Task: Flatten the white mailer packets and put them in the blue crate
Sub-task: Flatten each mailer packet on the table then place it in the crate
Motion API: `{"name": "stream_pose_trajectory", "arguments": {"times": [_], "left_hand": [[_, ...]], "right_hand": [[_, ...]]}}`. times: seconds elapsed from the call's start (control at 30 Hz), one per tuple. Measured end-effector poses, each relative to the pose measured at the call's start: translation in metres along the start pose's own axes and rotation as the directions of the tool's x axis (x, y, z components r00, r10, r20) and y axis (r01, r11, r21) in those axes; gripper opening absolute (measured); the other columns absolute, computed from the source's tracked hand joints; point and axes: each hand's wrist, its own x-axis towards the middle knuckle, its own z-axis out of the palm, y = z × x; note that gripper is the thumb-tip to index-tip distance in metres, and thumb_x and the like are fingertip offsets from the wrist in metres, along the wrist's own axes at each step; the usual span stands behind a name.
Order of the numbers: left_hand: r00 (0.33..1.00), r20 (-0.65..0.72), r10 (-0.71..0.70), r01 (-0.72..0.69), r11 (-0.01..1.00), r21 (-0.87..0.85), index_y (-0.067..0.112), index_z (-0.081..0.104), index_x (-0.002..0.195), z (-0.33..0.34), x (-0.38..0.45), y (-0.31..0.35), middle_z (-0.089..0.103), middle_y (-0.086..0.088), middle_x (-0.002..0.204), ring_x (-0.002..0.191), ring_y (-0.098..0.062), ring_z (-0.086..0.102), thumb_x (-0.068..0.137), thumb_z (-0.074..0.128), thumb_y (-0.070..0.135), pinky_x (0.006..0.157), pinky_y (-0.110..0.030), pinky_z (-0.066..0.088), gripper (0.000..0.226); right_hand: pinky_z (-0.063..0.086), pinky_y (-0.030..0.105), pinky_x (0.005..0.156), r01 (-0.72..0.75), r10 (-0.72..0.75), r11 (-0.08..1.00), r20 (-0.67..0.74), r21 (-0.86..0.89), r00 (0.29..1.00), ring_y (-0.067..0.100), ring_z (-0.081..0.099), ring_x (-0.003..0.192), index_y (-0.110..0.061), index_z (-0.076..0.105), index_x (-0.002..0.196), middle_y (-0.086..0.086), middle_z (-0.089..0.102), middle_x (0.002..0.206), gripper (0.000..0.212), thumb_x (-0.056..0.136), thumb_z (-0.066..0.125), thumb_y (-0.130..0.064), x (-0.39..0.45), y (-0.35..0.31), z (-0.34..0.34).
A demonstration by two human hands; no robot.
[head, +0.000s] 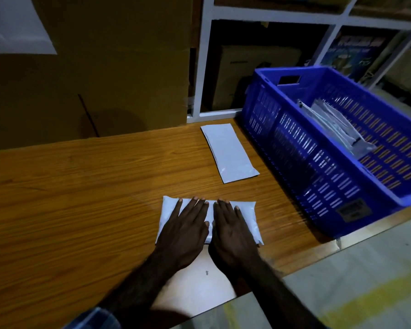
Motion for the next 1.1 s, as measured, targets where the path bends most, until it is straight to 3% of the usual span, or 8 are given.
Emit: {"name": "stream_pose_trajectory", "arguments": {"times": [0.17,0.37,0.47,0.57,0.67,0.8,0.93,1.1], "left_hand": [[1.000,0.014,-0.006,0.006,1.000,-0.001,0.006,0.054,0.138,0.001,0.001,0.001,0.053,-0.010,0.142,0.137,-0.021,0.044,0.100,0.028,0.033,0.114,-0.047,0.025,0.053],[1.000,0.023,-0.007,0.007,1.000,0.023,0.007,0.054,0.138,0.003,0.002,0.001,0.053,-0.010,0.142,0.136,-0.022,0.045,0.099,0.027,0.033,0.112,-0.051,0.031,0.054],[1.000,0.011,-0.018,0.018,0.998,0.055,0.006,0.059,0.132,0.002,0.005,0.002,0.058,-0.010,0.136,0.131,-0.022,0.051,0.096,0.028,0.033,0.111,-0.048,0.024,0.054],[1.000,-0.015,0.009,-0.008,0.997,0.079,0.005,0.063,0.126,-0.002,0.013,0.012,0.063,-0.011,0.129,0.125,-0.024,0.056,0.094,0.029,0.031,0.111,-0.051,0.030,0.053],[0.999,-0.020,0.031,-0.030,0.998,0.049,0.006,0.064,0.126,-0.001,0.019,0.026,0.064,-0.011,0.129,0.125,-0.024,0.056,0.095,0.030,0.030,0.107,-0.052,0.041,0.051],[1.000,0.010,0.015,-0.015,1.000,0.023,0.009,0.061,0.130,0.006,0.021,0.034,0.059,-0.010,0.136,0.131,-0.024,0.051,0.097,0.028,0.031,0.109,-0.052,0.038,0.052],[1.000,0.008,0.020,-0.021,1.000,0.024,0.008,0.058,0.134,0.011,0.021,0.032,0.055,-0.010,0.140,0.133,-0.024,0.048,0.097,0.028,0.033,0.110,-0.052,0.034,0.053],[0.999,0.020,0.030,-0.030,0.999,0.019,0.007,0.053,0.138,0.016,0.020,0.032,0.051,-0.010,0.144,0.137,-0.025,0.043,0.098,0.028,0.032,0.111,-0.054,0.033,0.053]], "right_hand": [[0.024,0.049,0.116,-0.009,0.009,1.000,-0.019,0.018,1.000,0.039,0.043,0.137,0.011,0.046,0.138,0.028,0.044,0.146,0.066,0.081,0.040,-0.020,-0.003,0.002,0.005],[0.032,0.054,0.114,-0.006,0.004,0.998,0.020,0.062,1.000,0.040,0.040,0.139,0.010,0.045,0.140,0.028,0.040,0.148,0.066,0.083,0.036,-0.023,0.000,0.004,0.004],[0.014,0.048,0.117,-0.025,0.020,0.993,0.044,0.117,0.999,0.039,0.035,0.142,0.006,0.042,0.143,0.026,0.036,0.152,0.067,0.098,0.018,-0.037,0.003,0.007,-0.006],[0.025,0.051,0.108,-0.046,0.046,0.998,-0.004,0.036,0.999,0.041,0.053,0.128,0.007,0.056,0.131,0.027,0.052,0.138,0.052,0.096,0.036,-0.024,0.009,0.021,-0.023],[0.018,0.046,0.114,-0.091,0.094,0.994,0.040,-0.054,0.995,0.042,0.043,0.136,0.010,0.045,0.139,0.028,0.042,0.147,0.071,0.078,0.045,-0.027,0.011,0.034,-0.030],[0.025,0.052,0.112,-0.109,0.109,0.994,0.037,-0.002,0.993,0.043,0.042,0.137,0.011,0.042,0.141,0.028,0.040,0.148,0.071,0.078,0.049,-0.022,-0.004,0.040,-0.010],[0.021,0.042,0.120,-0.101,0.103,0.995,-0.094,0.026,0.990,0.031,0.032,0.145,0.004,0.038,0.147,0.019,0.033,0.155,0.058,0.100,0.025,-0.026,-0.010,0.037,-0.001],[0.024,0.042,0.120,-0.058,0.060,0.998,-0.181,0.016,0.982,0.027,0.027,0.148,0.003,0.037,0.148,0.017,0.030,0.158,0.051,0.106,0.027,-0.025,-0.014,0.037,0.004]]}}
